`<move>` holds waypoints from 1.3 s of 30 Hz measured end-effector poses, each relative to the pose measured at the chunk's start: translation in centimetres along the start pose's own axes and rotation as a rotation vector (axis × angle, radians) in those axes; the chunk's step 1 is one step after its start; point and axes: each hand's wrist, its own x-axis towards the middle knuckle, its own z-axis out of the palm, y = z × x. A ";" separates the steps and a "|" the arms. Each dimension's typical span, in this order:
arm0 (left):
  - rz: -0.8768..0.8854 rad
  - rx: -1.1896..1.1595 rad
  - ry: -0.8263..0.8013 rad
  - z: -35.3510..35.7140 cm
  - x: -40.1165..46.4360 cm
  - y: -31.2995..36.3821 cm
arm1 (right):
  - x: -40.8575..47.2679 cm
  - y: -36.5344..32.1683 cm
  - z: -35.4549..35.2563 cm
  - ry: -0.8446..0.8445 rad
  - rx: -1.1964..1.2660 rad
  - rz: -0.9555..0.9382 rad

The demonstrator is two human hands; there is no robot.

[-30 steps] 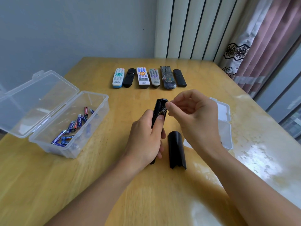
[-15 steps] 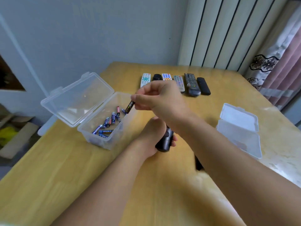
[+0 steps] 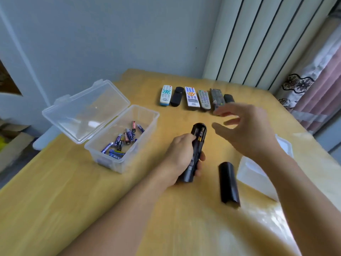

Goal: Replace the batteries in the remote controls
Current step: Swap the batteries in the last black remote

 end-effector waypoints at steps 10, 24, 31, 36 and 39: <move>0.209 0.295 -0.050 1.5 -1.1 -0.4 | -4.2 3.4 0.4 0.032 0.040 -0.055; 0.205 0.527 -0.078 1.1 -1.2 -1.2 | -4.4 3.2 -0.1 -0.071 -0.066 -0.104; 0.186 0.474 -0.085 1.0 -0.9 -1.1 | -4.4 3.2 0.7 -0.094 -0.040 -0.137; 0.088 0.342 -0.190 0.4 -0.9 -0.4 | -3.8 4.3 -0.3 -0.214 0.047 -0.182; 0.047 0.291 -0.275 -0.1 -0.8 0.2 | -3.9 4.2 -0.5 -0.266 0.116 -0.149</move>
